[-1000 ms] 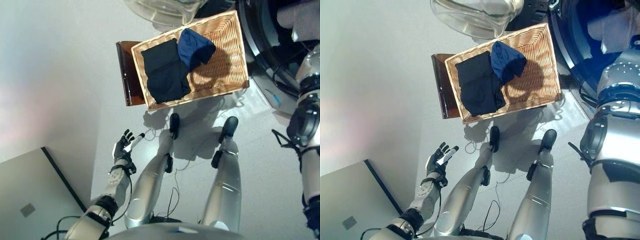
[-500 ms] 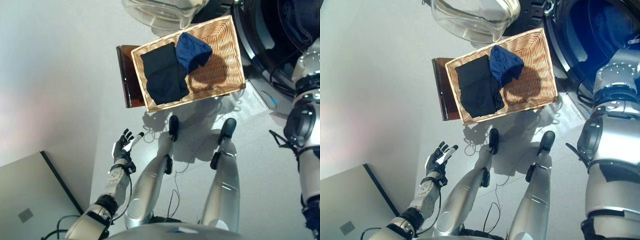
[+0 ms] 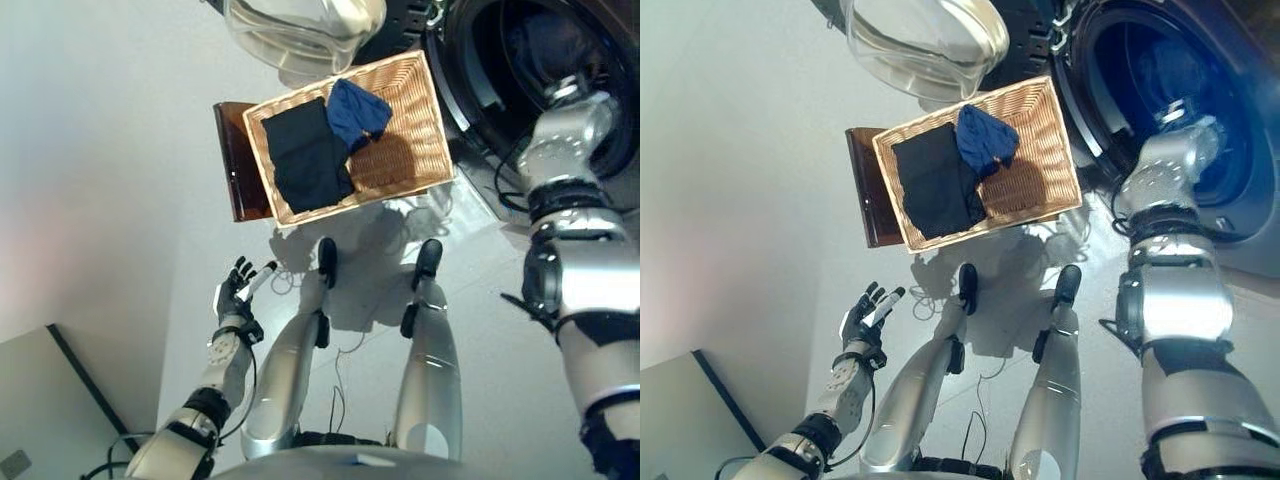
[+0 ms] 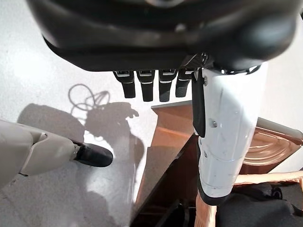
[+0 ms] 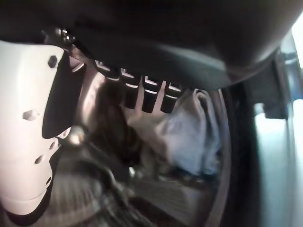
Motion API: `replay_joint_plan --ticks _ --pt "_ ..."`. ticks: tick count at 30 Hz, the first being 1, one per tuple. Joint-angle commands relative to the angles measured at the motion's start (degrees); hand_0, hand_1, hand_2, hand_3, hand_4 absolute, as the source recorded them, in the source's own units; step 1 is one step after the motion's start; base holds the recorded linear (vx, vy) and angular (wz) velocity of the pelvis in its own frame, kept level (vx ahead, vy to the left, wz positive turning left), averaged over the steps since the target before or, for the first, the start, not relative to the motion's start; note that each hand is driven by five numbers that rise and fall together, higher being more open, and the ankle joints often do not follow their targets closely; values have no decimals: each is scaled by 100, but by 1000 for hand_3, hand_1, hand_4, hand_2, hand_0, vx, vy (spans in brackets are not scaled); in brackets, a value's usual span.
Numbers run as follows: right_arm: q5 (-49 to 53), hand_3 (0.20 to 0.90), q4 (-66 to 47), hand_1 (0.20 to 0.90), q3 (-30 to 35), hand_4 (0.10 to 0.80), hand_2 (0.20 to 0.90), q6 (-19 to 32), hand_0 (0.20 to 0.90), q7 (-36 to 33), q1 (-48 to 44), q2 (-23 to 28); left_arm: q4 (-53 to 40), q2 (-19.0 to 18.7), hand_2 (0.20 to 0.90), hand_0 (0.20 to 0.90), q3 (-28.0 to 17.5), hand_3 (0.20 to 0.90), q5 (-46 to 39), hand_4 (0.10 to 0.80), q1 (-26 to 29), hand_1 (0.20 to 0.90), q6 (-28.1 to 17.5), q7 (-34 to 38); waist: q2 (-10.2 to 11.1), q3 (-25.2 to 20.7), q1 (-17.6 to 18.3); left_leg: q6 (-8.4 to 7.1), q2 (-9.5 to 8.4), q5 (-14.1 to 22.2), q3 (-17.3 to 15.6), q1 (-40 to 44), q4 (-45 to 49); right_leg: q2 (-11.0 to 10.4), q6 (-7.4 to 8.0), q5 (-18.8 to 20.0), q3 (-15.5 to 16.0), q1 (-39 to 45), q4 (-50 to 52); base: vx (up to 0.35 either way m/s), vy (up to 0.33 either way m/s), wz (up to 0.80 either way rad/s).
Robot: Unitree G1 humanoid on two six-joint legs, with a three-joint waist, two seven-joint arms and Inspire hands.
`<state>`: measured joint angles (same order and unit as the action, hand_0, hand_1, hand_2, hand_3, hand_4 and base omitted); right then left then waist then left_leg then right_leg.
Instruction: Pick up the clothes and place them into the washing machine
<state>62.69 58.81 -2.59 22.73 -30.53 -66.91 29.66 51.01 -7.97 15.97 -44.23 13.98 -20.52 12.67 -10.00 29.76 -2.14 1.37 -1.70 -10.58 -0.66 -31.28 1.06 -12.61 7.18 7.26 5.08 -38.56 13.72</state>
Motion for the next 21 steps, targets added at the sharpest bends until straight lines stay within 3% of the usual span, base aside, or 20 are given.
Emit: replay_joint_plan --ticks 1,8,21 --pt "-1569 900 -1048 900 -601 800 900 81 900 -11 28 112 -56 -492 900 900 -269 900 -8 800 -285 900 -346 222 272 -336 -100 -507 283 338 -278 -385 467 189 -21 -548 -581 376 17 -18 16 -12" --pt "-3634 900 -1681 900 -1016 800 900 -564 900 -344 668 -246 -579 -519 900 900 -403 900 256 800 -498 900 -404 403 389 -261 -53 -473 299 299 -229 -274 419 208 -50 -588 -501 504 65 -5 8 -3" --pt "-6030 900 -1502 900 -1640 800 900 -1375 900 -436 780 -470 -795 -544 900 900 -605 900 701 800 -526 900 -424 669 576 -120 -51 -461 353 293 -232 -199 441 227 -55 -584 -431 598 67 0 0 0"
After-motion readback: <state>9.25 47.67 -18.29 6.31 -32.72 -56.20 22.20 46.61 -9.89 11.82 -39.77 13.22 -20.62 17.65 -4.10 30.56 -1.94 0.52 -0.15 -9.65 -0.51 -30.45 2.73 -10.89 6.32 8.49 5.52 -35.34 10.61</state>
